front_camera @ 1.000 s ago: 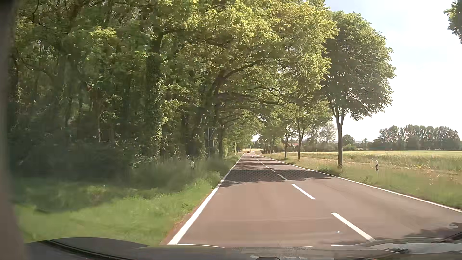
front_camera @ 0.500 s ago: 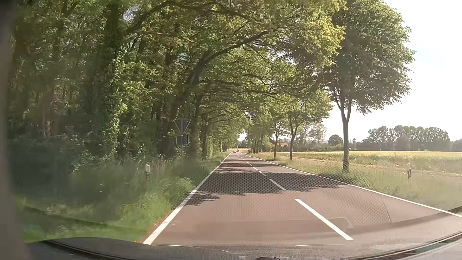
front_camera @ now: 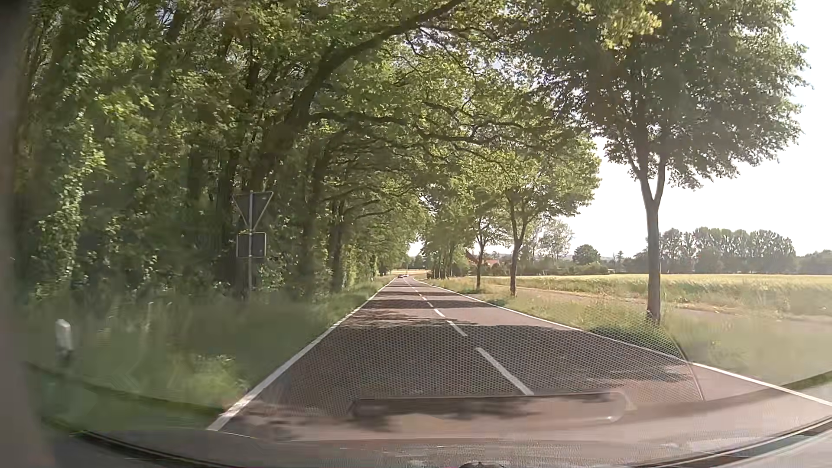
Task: Follow the waypoints while adhering to traffic rules and regulations
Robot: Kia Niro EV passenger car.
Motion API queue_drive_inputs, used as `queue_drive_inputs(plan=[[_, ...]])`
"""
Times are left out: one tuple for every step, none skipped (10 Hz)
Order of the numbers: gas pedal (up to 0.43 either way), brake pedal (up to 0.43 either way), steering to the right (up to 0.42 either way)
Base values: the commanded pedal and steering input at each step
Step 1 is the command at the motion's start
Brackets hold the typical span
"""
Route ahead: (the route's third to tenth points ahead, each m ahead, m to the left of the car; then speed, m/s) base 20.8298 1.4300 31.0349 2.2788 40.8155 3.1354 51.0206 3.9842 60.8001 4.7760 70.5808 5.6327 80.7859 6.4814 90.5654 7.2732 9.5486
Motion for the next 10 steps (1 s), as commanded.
queue_drive_inputs(plan=[[0.280, 0.000, 0.010], [0.280, 0.000, 0.008], [0.280, 0.000, 0.004], [0.280, 0.000, 0.004], [0.280, 0.000, 0.003], [0.280, 0.000, 0.003], [0.280, 0.000, 0.002], [0.280, 0.000, 0.002], [0.280, 0.000, 0.001], [0.280, 0.000, 0.001]])
